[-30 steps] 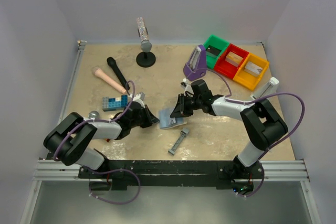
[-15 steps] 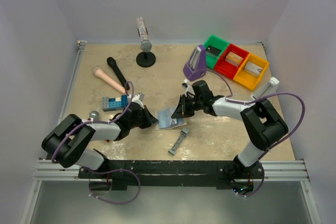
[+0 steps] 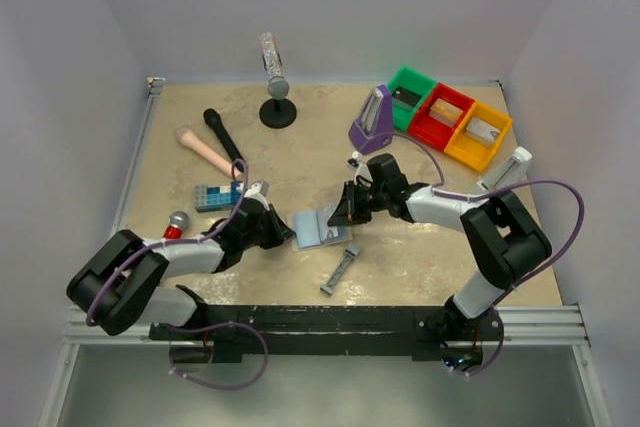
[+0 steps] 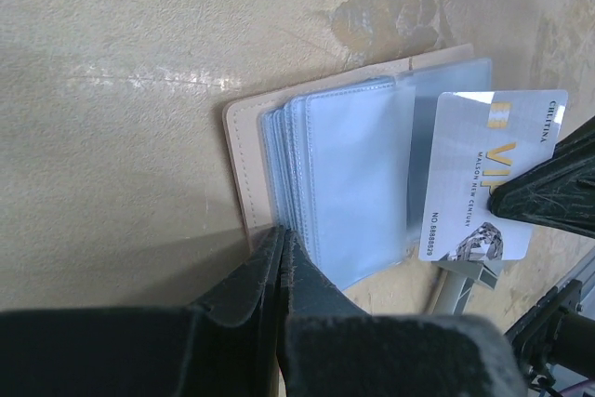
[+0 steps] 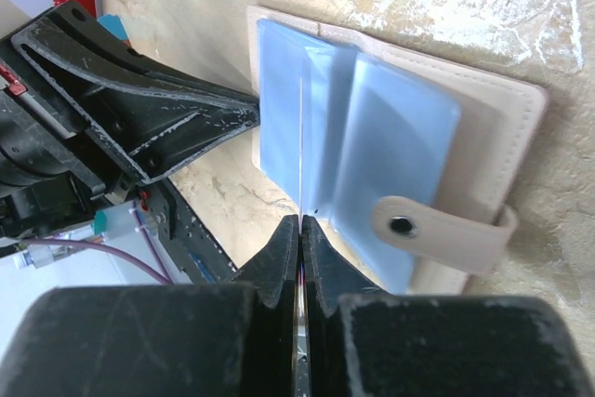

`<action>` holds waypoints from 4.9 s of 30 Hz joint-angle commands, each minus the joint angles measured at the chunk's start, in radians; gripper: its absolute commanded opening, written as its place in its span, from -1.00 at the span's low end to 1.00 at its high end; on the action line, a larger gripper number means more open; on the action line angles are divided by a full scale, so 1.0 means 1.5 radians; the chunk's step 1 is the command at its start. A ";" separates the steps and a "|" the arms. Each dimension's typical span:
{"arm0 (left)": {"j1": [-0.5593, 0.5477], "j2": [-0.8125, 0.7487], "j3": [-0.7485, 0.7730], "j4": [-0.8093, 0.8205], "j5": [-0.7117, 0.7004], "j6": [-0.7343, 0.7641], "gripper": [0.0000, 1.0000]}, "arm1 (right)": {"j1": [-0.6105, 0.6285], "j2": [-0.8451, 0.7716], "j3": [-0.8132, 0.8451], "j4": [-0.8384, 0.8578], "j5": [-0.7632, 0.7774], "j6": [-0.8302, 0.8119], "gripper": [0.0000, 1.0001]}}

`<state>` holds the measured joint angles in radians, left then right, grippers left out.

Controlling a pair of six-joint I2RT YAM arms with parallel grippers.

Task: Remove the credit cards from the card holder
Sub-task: Remove the credit card from the card holder, then place the credit card at the center of the board.

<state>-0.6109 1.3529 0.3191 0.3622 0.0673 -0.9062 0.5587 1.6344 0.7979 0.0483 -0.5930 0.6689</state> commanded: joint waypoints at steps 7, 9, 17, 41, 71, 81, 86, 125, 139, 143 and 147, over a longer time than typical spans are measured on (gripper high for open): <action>0.001 -0.060 0.000 -0.182 -0.043 0.031 -1.00 | -0.011 -0.050 -0.010 -0.006 0.005 -0.013 -1.00; 0.001 -0.078 0.007 -0.199 -0.059 0.038 -1.00 | -0.015 -0.061 -0.010 -0.011 0.005 -0.015 -1.00; 0.001 -0.146 0.037 -0.240 -0.054 0.064 -0.78 | -0.016 -0.125 0.017 -0.090 0.010 -0.052 -1.00; 0.006 -0.367 0.027 0.097 0.392 0.104 0.33 | 0.114 -0.199 0.171 -0.436 -0.222 -0.328 -1.00; 0.004 -0.357 0.095 0.007 0.600 0.101 0.10 | 0.161 -0.247 0.193 -0.495 -0.265 -0.363 -1.00; -0.005 -0.353 0.098 -0.006 0.598 0.101 -0.02 | 0.166 -0.231 0.225 -0.508 -0.245 -0.361 -1.00; -0.006 -0.347 0.099 0.003 0.611 0.091 -0.21 | 0.170 -0.227 0.231 -0.511 -0.240 -0.363 -1.00; 0.124 -0.266 0.141 -0.139 0.091 0.011 -1.00 | 0.104 -0.651 0.100 -0.476 0.200 -0.231 0.31; 0.212 0.092 0.343 -0.062 0.114 0.014 -1.00 | 0.104 -0.688 -0.008 -0.416 0.173 -0.200 0.26; 0.242 0.175 0.412 -0.094 0.146 0.015 -1.00 | 0.104 -0.680 -0.010 -0.414 0.153 -0.203 0.26; 0.277 0.247 0.473 -0.115 0.206 0.028 -1.00 | 0.104 -0.670 0.004 -0.406 0.131 -0.205 0.26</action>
<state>-0.2455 1.6512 0.9310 0.2138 0.2771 -0.8963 0.7128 0.6182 0.7677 -0.6083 -0.3504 0.3737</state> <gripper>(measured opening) 0.018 0.632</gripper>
